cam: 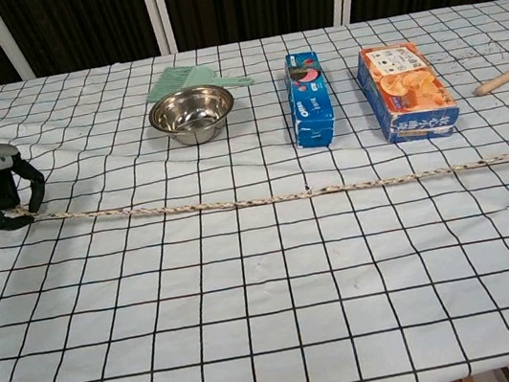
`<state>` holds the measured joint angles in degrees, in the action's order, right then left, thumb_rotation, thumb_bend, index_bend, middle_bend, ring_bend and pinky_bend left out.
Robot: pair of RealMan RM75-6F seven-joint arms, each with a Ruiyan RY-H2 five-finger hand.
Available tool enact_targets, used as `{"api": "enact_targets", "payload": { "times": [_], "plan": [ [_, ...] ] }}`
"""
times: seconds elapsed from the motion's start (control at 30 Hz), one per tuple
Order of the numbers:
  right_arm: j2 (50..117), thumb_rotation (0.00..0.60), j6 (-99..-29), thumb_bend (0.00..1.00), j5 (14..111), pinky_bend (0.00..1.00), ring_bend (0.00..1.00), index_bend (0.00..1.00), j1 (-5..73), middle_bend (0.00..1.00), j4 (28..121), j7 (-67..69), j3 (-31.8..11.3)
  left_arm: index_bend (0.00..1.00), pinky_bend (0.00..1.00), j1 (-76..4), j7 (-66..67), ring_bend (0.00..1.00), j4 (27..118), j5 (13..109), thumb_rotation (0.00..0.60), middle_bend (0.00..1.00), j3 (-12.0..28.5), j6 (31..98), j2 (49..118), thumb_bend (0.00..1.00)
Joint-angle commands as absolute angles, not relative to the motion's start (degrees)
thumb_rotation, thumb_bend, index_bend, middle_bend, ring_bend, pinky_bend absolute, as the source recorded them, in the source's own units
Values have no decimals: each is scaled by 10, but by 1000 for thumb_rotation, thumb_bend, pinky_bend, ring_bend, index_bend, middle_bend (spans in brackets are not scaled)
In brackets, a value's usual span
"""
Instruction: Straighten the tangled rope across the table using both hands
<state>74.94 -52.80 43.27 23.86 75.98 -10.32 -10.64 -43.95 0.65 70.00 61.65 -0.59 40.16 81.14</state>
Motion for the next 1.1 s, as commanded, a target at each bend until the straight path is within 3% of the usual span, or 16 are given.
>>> {"api": "enact_targets", "payload": {
  "times": [0.03,0.67,0.77,0.87,0.93,1.1],
  "plan": [
    [760,600,-515,431,430,1000,1000,659,242,986,747,-100,-105,650,973,-440,7,1000,687,624,600,1000,-7,394,824,485],
    [796,600,-486,429,413,1000,1000,660,256,986,696,-115,-100,637,973,-437,9,1000,608,628,600,1000,5,361,874,484],
    [801,600,-489,429,410,1000,1000,651,257,986,689,-120,-101,590,973,-435,10,1000,603,630,600,1000,7,361,874,465],
    [801,600,-487,388,408,1000,1000,585,256,986,687,-126,-98,489,973,-433,5,1000,603,629,600,1000,11,359,872,341],
    [798,600,-486,303,408,1000,1000,504,256,986,689,-131,-96,414,973,-432,2,1000,606,630,600,1000,13,356,868,224],
    [779,600,-486,176,405,1000,1000,281,257,986,714,-145,-93,322,973,-434,-3,1000,629,636,600,1000,21,355,846,127]
  ]
}}
